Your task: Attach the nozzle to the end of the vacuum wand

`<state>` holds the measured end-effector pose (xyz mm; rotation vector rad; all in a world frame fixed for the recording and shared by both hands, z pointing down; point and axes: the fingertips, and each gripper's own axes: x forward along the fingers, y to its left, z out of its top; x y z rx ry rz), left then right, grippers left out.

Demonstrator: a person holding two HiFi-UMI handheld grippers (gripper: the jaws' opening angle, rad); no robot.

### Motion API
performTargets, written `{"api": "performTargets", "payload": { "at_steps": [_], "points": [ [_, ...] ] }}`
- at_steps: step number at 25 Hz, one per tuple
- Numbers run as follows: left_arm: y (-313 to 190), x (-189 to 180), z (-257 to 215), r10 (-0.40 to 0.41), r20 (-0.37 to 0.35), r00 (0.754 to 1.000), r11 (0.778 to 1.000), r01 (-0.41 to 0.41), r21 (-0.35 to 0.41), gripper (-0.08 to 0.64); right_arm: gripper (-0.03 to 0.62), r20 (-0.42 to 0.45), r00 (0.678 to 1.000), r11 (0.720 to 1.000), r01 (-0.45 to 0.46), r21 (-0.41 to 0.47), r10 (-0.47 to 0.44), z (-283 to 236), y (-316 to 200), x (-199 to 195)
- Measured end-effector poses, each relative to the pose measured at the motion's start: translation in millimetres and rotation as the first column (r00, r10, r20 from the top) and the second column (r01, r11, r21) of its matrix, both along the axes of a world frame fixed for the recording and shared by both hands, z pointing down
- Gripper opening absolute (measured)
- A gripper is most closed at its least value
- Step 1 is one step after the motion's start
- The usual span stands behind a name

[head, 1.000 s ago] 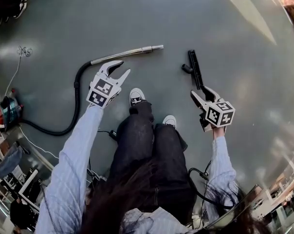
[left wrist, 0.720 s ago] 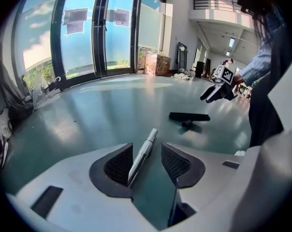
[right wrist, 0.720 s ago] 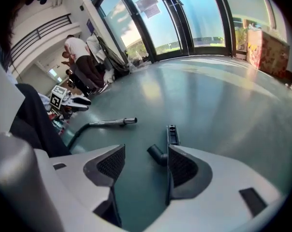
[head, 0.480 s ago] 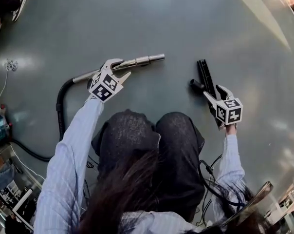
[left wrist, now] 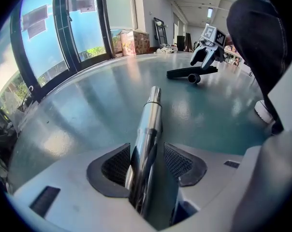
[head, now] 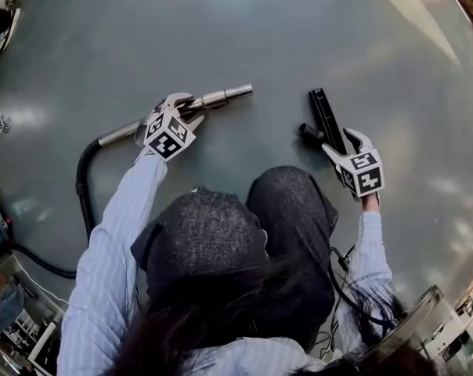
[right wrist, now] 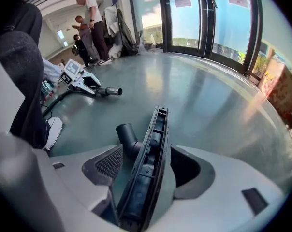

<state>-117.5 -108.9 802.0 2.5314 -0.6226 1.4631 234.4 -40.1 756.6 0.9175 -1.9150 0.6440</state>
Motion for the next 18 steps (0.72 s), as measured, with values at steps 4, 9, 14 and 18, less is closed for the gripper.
{"api": "performTargets", "payload": {
  "at_steps": [4,9,14,18],
  "points": [
    [-2,3,3,0.02,0.003,1.0,1.0,-0.02,0.007,0.193,0.296,-0.033,0.999,0.999,-0.021,-0.048,0.02,11,1,4],
    [-4,2,3,0.016,-0.006,1.0,1.0,-0.016,0.017,0.193,0.296,0.032,0.987,0.968,-0.146,-0.206,0.156,36,8,7],
    [-3,1,6,0.057,0.019,0.998,0.998,-0.058,0.038,0.192,0.293,0.041,0.992,0.942,-0.102,-0.32,0.121,52,19,-2],
    [-6,0,9,0.067,0.024,0.997,0.997,-0.067,0.033,0.181,0.287,0.054,0.995,0.949,-0.068,-0.308,0.089,54,9,-21]
  ]
}}
